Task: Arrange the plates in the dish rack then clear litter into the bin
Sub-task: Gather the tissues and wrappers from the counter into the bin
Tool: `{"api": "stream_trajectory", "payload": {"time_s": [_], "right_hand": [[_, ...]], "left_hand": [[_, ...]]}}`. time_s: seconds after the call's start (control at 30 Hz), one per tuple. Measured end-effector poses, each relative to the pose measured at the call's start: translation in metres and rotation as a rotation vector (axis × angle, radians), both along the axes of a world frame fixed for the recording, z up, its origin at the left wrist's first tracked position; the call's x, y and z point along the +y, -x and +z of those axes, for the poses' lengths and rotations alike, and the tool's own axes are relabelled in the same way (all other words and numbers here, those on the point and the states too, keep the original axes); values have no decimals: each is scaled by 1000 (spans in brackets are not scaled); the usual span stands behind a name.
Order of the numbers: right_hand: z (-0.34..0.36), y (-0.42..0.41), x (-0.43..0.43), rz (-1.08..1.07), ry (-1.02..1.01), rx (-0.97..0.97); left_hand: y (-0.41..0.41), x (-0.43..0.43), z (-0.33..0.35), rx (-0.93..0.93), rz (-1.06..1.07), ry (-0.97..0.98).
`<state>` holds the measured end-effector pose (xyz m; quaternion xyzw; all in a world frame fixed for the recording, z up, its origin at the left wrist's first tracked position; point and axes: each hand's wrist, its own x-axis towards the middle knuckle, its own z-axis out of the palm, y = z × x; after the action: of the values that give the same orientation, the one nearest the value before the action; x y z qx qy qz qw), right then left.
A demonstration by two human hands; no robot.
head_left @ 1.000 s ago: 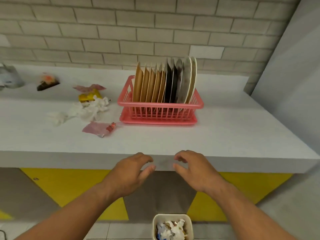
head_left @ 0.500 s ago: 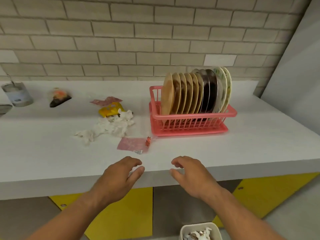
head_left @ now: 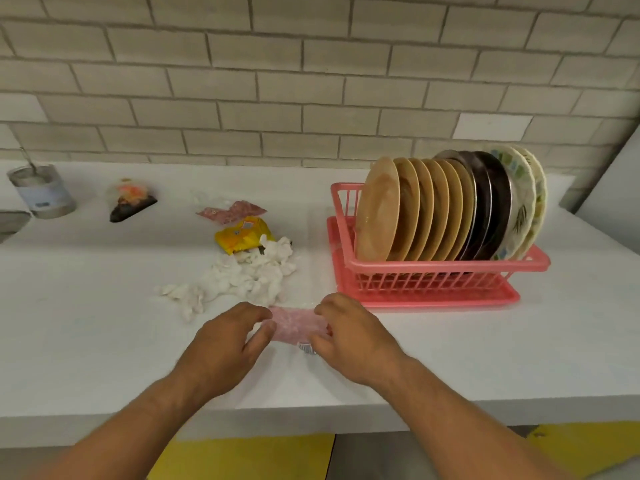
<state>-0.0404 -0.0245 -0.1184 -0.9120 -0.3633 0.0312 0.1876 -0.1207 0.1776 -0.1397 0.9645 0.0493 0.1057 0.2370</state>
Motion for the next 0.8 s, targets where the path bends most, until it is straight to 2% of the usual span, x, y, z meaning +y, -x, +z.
{"api": "stream_trajectory", "payload": {"time_s": [0.2,0.37,0.47,0.57,0.8], "right_hand": [[0,-27,37,-39,95,52],[-23,-31,65,-178,221,238],[-34,-34,71,-239,341,127],[-39,-34,73,-312,323,47],[-44,-23,82,-443,322,-12]], "left_hand": [[-32,28,14,-24,-23,-24],[-55,54,15,-41,-79,-48],[-61,70,13,-29,-121,-50],[-67,84,10,-36,-144,-33],[-76,96,5,-48,-195,-30]]}}
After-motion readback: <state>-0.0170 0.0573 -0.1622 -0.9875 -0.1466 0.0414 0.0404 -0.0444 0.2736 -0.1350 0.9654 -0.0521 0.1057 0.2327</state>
